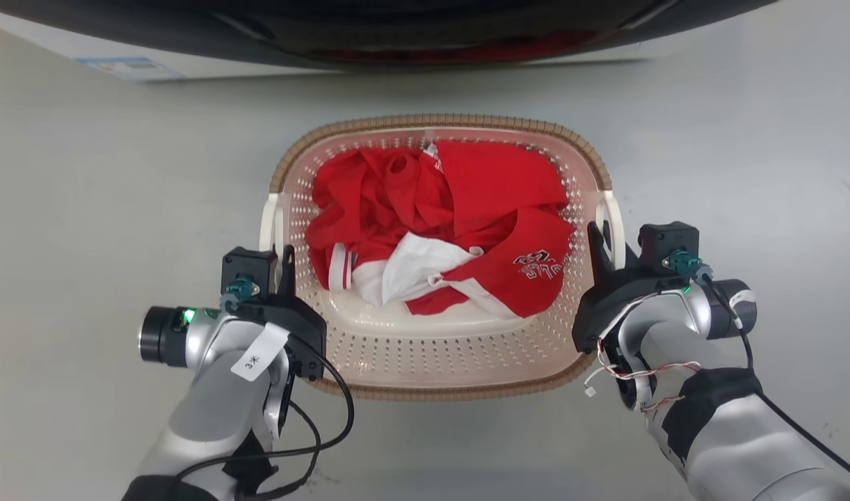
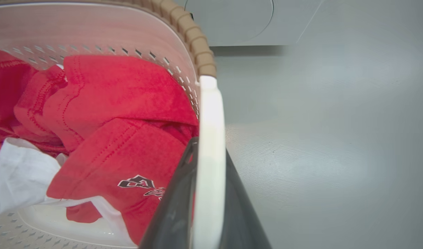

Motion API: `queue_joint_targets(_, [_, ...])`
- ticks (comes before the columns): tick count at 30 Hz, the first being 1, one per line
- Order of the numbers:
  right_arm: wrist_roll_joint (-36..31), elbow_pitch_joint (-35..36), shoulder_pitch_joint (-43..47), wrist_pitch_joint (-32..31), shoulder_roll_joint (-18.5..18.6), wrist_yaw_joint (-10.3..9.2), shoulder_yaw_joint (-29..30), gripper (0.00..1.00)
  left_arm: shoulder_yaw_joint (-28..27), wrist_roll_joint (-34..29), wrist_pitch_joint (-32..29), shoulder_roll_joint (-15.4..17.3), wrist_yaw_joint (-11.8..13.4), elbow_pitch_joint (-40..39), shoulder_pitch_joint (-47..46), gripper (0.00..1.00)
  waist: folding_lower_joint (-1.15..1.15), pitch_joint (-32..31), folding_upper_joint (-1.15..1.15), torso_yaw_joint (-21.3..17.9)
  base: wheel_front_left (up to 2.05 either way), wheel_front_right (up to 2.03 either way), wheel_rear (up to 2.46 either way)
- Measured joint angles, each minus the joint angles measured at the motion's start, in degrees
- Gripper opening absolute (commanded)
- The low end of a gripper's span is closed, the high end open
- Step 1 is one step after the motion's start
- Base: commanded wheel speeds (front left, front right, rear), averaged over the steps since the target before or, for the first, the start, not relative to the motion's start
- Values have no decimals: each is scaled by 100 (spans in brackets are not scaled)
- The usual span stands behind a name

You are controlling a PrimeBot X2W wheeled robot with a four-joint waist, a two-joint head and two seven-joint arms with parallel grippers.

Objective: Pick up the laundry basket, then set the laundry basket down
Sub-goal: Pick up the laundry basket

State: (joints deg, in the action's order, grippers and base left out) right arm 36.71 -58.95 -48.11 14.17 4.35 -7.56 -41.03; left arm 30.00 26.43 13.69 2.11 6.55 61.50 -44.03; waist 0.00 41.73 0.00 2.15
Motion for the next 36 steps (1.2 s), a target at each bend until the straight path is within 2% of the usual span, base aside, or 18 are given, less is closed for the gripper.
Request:
queue_joint_targets(20, [754,-133,1166,-617,-37,1,-690,0,690,845,-517,1,5,153,1112,0,-1,-1661,-1,87,0,0,0])
queue_joint_targets(36, [1379,-42,2158,-1065,-37,0,-1115,0,1134,1243,-968,15,7,242,1957,0,-1,-2949,-1,167,0,0,0])
